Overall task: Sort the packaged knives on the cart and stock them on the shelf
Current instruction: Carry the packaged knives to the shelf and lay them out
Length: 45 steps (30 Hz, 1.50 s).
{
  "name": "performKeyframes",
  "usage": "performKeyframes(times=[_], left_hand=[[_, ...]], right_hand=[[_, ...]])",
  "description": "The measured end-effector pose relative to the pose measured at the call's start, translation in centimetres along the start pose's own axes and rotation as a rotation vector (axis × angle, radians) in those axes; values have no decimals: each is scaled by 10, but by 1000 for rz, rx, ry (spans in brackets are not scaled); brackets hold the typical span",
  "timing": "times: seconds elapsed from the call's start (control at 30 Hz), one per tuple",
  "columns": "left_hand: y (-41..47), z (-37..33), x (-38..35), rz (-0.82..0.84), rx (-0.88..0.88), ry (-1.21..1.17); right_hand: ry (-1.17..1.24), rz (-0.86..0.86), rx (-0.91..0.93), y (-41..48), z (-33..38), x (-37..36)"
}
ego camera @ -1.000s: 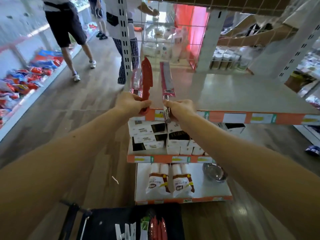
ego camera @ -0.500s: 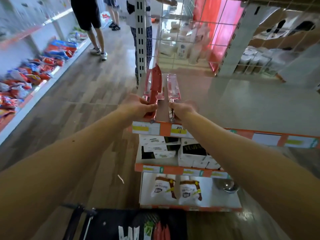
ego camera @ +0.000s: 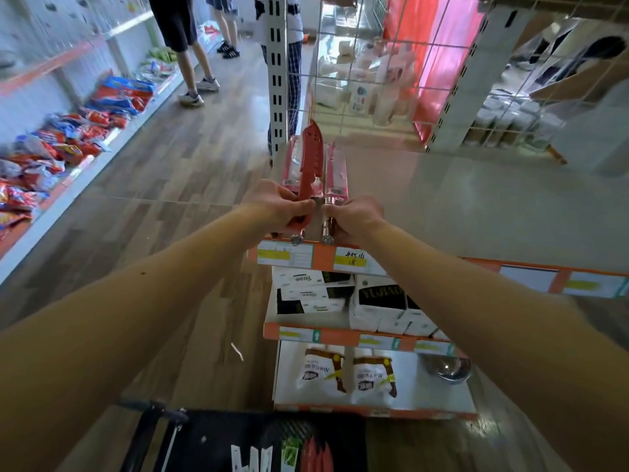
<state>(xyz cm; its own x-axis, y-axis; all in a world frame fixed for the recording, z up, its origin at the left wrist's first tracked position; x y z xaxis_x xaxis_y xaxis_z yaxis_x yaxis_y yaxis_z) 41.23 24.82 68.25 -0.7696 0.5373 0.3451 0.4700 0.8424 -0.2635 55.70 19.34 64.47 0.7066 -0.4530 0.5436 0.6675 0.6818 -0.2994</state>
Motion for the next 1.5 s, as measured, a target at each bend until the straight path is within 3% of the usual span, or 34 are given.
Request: performKeyframes(times=[0.77, 0.93, 1.13, 1.43, 1.5], left_hand=[[-18, 16, 28, -111, 96, -42], [-21, -4, -3, -59, 68, -54], [-9, -37, -61, -74, -36, 100], [14, -29, -130, 60, 95, 172], [18, -27, -129, 47, 68, 282]], right_hand=[[53, 3, 45, -6, -1, 18], [-31, -29, 90, -14, -7, 50], [-60, -81, 85, -9, -32, 105], [8, -78, 13, 12, -79, 160], [0, -85, 17, 15, -81, 161]])
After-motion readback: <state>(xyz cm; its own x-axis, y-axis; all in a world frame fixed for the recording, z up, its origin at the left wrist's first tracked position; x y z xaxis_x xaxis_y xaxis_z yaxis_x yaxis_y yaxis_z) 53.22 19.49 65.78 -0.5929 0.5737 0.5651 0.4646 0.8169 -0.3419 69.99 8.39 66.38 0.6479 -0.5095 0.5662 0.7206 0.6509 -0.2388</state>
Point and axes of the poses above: each hand's wrist, its own y-axis towards the middle knuckle, its own x-axis out of the back of the hand, z = x × y, the point moved 9 cm from there along y, towards the middle knuckle, and after that the axes turned 1 degree about -y, right-handed, at the moved point
